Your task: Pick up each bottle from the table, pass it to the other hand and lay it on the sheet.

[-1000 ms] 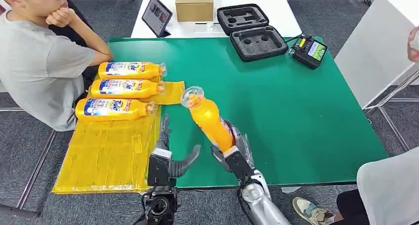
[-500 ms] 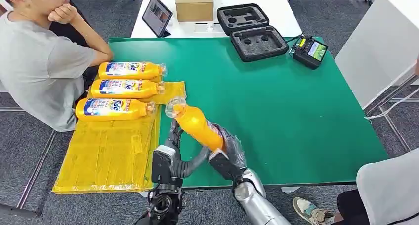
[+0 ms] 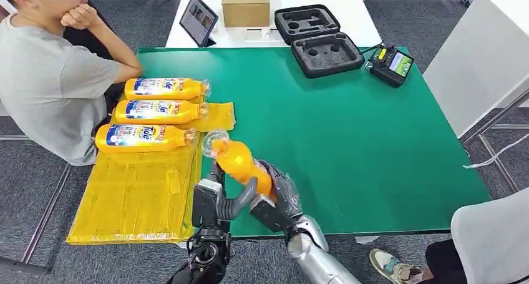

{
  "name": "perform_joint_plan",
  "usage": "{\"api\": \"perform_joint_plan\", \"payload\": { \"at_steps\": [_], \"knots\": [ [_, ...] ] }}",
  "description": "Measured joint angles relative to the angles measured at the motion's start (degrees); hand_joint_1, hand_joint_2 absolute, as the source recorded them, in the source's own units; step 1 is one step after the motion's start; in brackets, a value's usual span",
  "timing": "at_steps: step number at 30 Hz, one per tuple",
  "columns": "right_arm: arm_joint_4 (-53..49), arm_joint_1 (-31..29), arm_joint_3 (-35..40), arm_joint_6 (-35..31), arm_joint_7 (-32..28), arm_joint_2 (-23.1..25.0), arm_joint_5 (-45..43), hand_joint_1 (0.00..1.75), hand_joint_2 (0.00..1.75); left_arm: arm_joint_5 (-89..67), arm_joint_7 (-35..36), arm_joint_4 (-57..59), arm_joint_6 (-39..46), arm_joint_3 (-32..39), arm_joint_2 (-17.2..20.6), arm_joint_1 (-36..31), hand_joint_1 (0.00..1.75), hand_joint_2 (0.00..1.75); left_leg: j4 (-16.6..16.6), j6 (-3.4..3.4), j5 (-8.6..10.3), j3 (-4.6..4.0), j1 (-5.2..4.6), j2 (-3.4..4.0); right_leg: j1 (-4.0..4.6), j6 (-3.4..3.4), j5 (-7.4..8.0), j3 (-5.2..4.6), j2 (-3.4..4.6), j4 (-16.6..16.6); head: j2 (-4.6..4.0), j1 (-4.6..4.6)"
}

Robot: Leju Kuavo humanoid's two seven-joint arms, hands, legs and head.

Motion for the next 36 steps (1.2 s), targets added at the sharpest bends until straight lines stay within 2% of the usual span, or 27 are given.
{"api": "perform_joint_plan", "payload": {
  "at_steps": [4,5,20,26,31,32,33,34,36],
  "knots": [
    [0.3,-0.1,1.1,0.0,0.0,0.4,0.1,1.75,1.75,0.0,0.0,0.0,0.0,0.0,-0.2,-0.1,0.0,0.0,0.0,0.0,0.01,-0.01,0.0,-0.01,0.0,0.0,0.0,-0.01,-0.02,0.0,0.0,0.02],
    [0.4,-0.2,1.3,0.0,0.0,0.4,0.1,1.75,1.75,-0.2,0.0,0.0,0.0,0.1,-0.2,-0.1,0.0,1.75,0.0,0.0,0.01,-0.01,0.0,-0.01,0.0,0.0,0.0,-0.01,-0.02,0.0,0.0,0.0],
    [3.0,-1.6,6.1,-2.2,0.4,1.6,0.9,1.75,1.75,3.5,-0.2,1.2,-0.5,0.9,-0.8,-1.2,0.0,1.75,0.0,0.03,0.05,-0.01,0.0,-0.01,0.0,0.0,0.0,-0.01,-0.02,0.0,0.0,0.0],
    [3.3,-2.3,6.9,2.6,0.3,1.8,-3.3,1.75,1.75,-0.7,-0.1,1.2,1.0,1.8,-0.9,-1.3,0.0,1.75,0.0,0.03,0.05,-0.01,0.0,-0.01,0.0,0.0,0.01,-0.01,-0.01,0.0,0.0,0.0],
    [3.2,-2.7,7.1,3.3,0.3,1.9,-3.9,1.75,1.75,-1.4,-0.1,1.2,1.2,2.3,-1.1,-1.4,0.0,1.75,0.0,0.03,0.05,-0.01,0.0,-0.01,0.0,0.0,0.01,0.0,-0.02,0.0,0.0,0.0],
    [3.2,-2.8,7.2,3.3,0.3,1.9,-3.9,1.75,1.75,-1.4,-0.1,1.2,1.2,2.4,-1.1,-1.4,0.23,1.75,0.0,0.03,0.05,-0.01,0.0,-0.01,0.0,0.0,0.01,-0.01,-0.02,0.0,0.0,0.02],
    [3.2,-2.8,7.2,3.5,0.3,1.9,-3.9,1.75,1.75,-1.6,-0.1,1.2,1.4,2.6,-1.1,-1.4,1.34,1.75,0.0,0.03,0.05,-0.01,0.0,-0.02,0.0,0.0,0.01,0.0,-0.02,0.0,0.0,0.02],
    [3.1,-2.8,7.2,3.5,0.4,2.0,-3.9,1.75,1.75,-1.7,-0.1,1.2,1.5,2.8,-1.2,-1.4,1.66,1.75,0.0,0.03,0.05,-0.01,0.0,-0.02,0.0,0.0,0.01,0.0,-0.02,0.0,0.0,0.02],
    [3.1,-2.9,7.2,3.6,0.4,2.1,-3.9,1.75,1.75,-1.8,-0.1,1.1,1.6,3.1,-1.2,-1.4,1.75,1.75,0.0,0.03,0.05,-0.01,0.0,-0.02,0.0,0.0,0.01,0.0,-0.02,0.0,0.0,0.0]
  ]
}}
